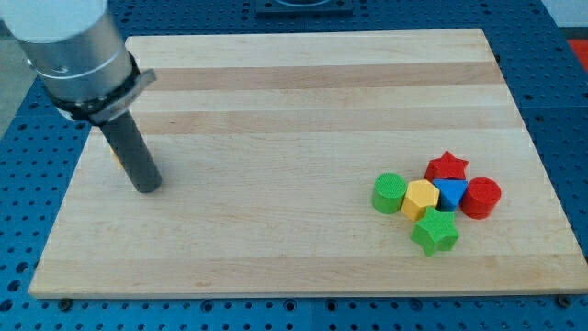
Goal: Move the arm towards the bottom center of the board
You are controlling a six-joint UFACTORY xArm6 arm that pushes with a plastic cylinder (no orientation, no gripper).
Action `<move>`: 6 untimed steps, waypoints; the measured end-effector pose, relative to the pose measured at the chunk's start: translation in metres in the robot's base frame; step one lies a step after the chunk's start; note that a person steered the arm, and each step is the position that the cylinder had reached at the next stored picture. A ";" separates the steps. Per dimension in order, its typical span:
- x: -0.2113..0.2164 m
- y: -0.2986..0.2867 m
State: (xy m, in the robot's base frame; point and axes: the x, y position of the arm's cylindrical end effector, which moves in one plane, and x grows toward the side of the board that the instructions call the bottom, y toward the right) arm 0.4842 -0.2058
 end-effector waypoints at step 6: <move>0.106 0.146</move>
